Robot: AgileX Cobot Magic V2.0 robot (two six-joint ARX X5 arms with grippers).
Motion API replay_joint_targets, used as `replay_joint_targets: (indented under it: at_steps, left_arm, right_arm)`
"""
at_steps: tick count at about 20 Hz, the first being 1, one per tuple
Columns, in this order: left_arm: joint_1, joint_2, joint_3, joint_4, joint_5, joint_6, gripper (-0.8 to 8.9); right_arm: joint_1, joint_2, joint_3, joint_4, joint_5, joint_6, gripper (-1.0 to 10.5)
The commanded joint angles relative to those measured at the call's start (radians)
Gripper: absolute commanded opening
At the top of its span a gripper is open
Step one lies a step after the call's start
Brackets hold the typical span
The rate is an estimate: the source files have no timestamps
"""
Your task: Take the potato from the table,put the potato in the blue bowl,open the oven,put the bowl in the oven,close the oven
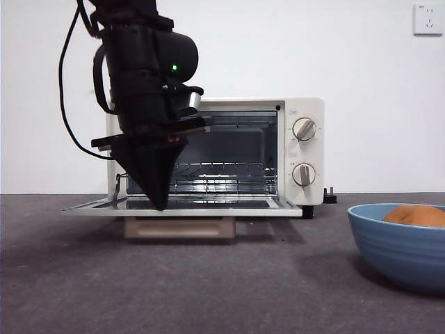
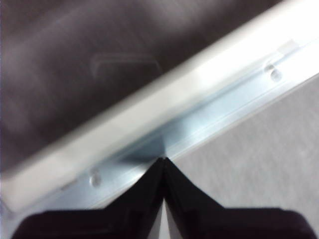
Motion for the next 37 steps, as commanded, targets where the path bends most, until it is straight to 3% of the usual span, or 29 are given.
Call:
replay_joint_targets:
  at_steps: [1,6,9,13,16,19,20,22,24,29,32,35,37]
  left_arm:
    - [0.000,0.019,-0.030,0.014,-0.008,-0.007,-0.06]
    - [-0.002,-0.002,-0.029,-0.003,0.002,-0.002,-0.06]
    - [-0.004,-0.066,-0.029,-0.028,0.062,-0.002,-0.06]
    - [-0.010,-0.261,-0.029,-0.041,0.105,-0.002,-0.06]
    - [-0.010,-0.451,-0.029,-0.065,0.105,-0.003,-0.06]
    - [-0.010,-0.642,-0.029,-0.098,0.104,-0.003,-0.06]
    - [-0.010,-0.692,-0.029,-0.107,0.103,-0.002,-0.06]
    - [-0.010,-0.790,-0.029,-0.142,0.096,0.000,-0.06]
    - [-0.010,-0.861,-0.029,-0.203,0.095,0.001,-0.06]
    - [-0.010,-0.997,-0.029,-0.364,0.035,-0.005,-0.05]
    - [-0.010,-1.056,-0.029,-0.364,0.034,-0.023,-0.06]
    - [-0.010,-1.111,-0.029,-0.364,-0.003,-0.029,-0.05]
    - [-0.010,-1.144,-0.030,-0.364,-0.049,-0.029,-0.06]
  right_arm:
    - [0.000,-0.006,0.005,-0.024,0.006,-0.007,-0.1]
    - [0.000,-0.006,0.004,-0.024,0.006,-0.007,-0.1]
    - [0.000,-0.005,0.004,-0.024,0.006,-0.007,-0.1]
    - [0.000,-0.003,0.003,-0.025,0.005,-0.008,-0.1]
    - [0.000,0.017,0.002,-0.025,0.003,-0.092,-0.1]
    - [0.001,0.057,-0.031,-0.026,-0.021,-0.089,-0.1]
    - [0.001,0.072,-0.053,-0.026,-0.021,-0.066,0.2]
    - [0.001,0.104,-0.124,-0.026,-0.020,-0.016,2.2]
    - [0.001,0.121,-0.212,-0.026,-0.018,-0.003,3.2]
    - [-0.001,0.178,-0.406,-0.026,0.098,0.066,3.3]
    - [-0.001,0.260,-0.415,-0.026,0.112,0.066,4.7]
    - [-0.004,0.370,-0.415,-0.025,0.200,0.064,4.7]
    - [-0.050,0.433,-0.415,-0.024,0.195,0.019,4.7]
